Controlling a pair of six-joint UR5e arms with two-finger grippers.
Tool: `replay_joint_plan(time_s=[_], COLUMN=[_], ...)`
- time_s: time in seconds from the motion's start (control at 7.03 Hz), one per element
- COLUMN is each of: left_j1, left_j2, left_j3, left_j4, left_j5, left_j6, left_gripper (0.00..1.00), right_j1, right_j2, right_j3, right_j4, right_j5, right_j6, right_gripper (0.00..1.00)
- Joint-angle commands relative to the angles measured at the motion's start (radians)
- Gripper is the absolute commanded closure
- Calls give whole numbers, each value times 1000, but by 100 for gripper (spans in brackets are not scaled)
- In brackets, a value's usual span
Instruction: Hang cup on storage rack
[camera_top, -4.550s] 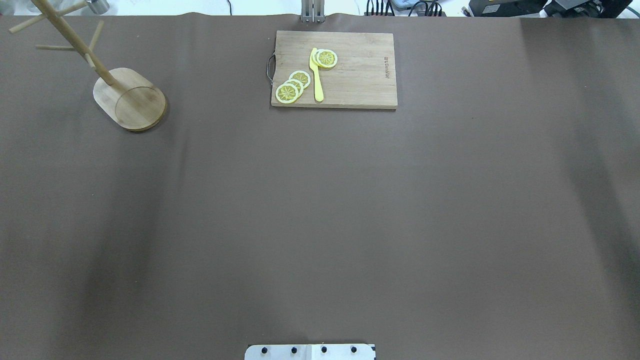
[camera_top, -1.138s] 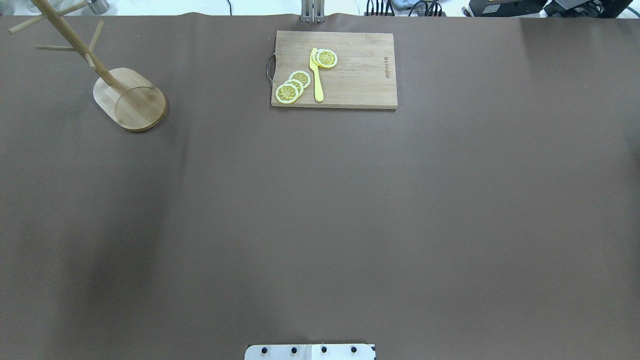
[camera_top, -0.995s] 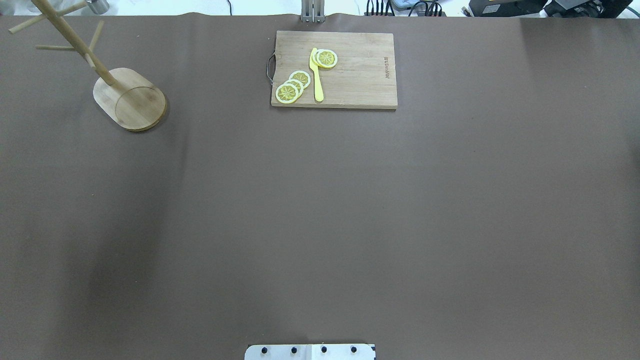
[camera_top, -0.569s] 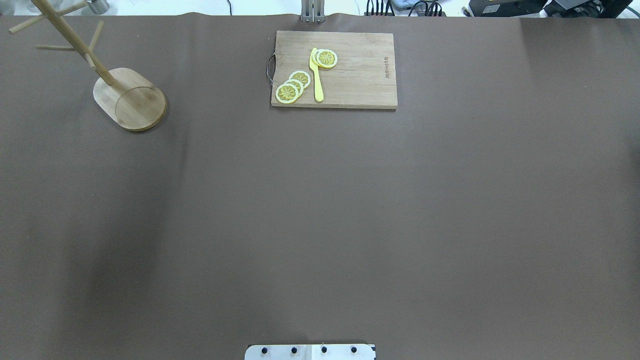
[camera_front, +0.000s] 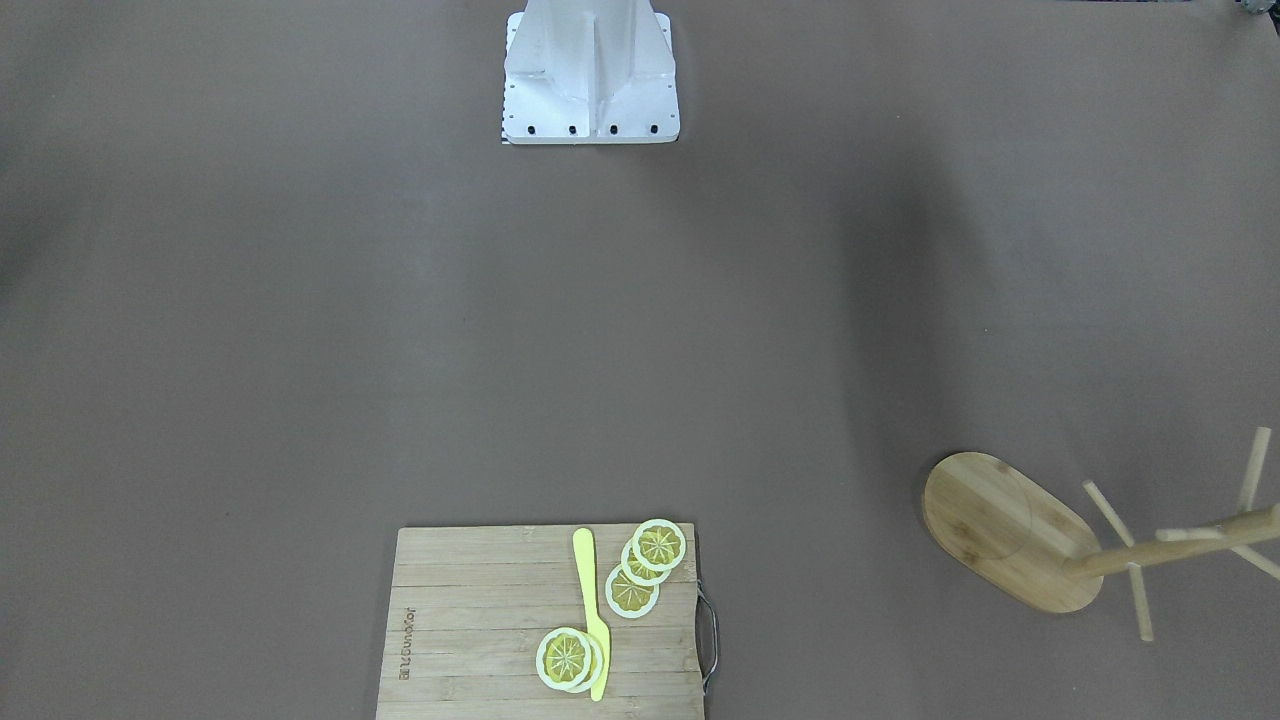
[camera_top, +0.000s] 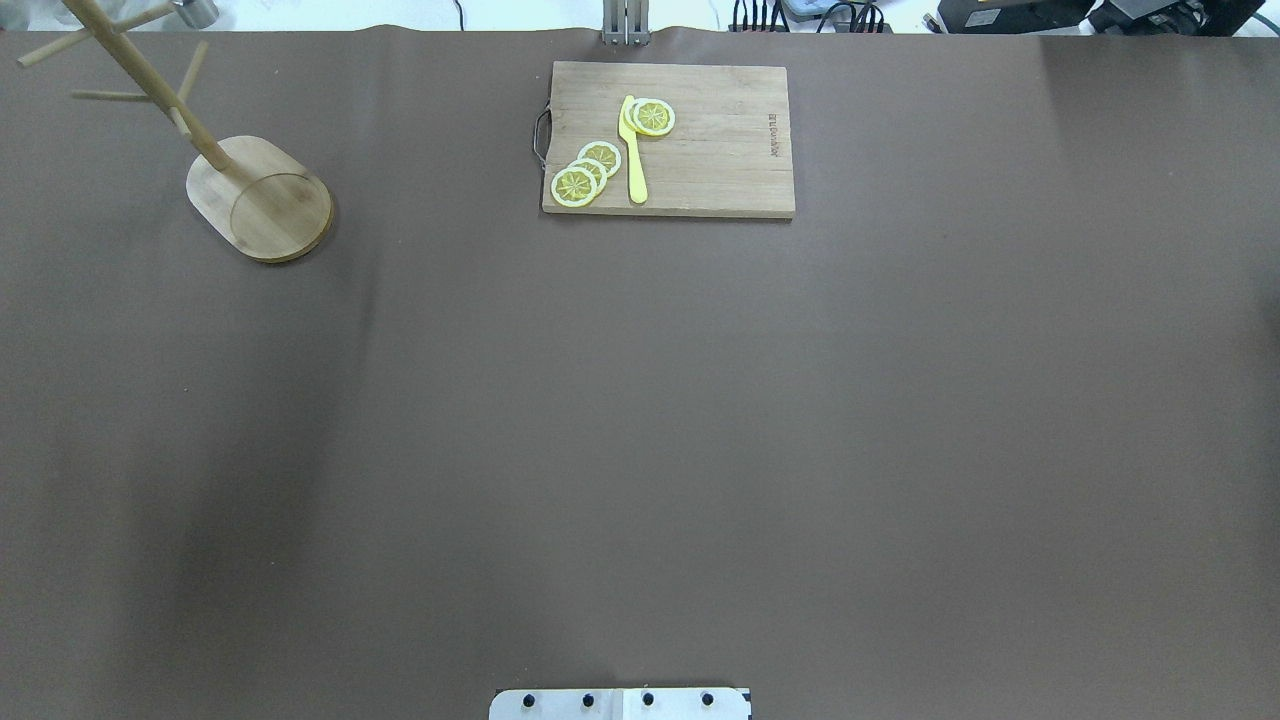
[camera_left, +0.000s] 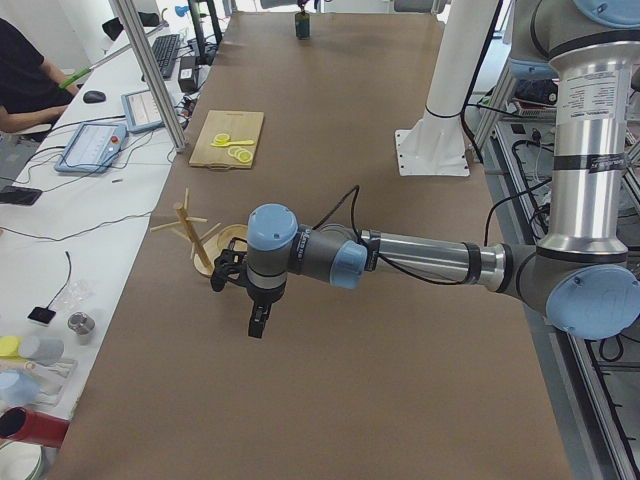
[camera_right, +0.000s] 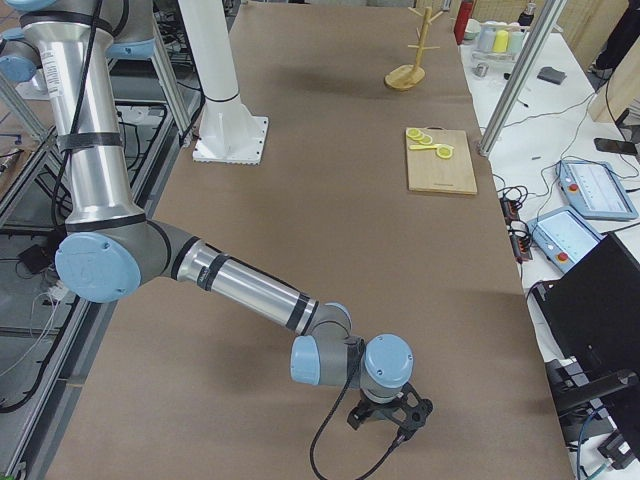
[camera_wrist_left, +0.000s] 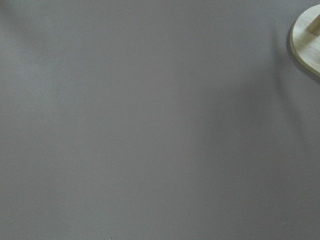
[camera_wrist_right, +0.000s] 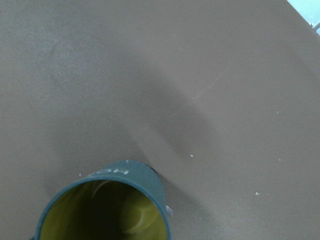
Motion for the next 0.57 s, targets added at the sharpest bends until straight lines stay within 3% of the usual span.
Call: replay_joint_plan(time_s=[0.0,0.14,0.28,0.43], left_j1=[-1,-1,-1,-1], left_j2=[-2,-2,-2,-2], left_j3=[-1,0,2,3], left_j4=[0,0,-2,-2], left_j5=[-2,-2,-2,0], left_j6=[0,0,0,0], left_gripper=[2,1,2,1], right_j1=[-2,-2,-4,-7], right_j2=[0,1,1,1], right_j3=[-14,-13,-13,-13], right_j4=[10,10,10,10], right_j5=[-1,-1,-1,-1], right_j6=[2,7,7,7], right_gripper=[11,42,63,77])
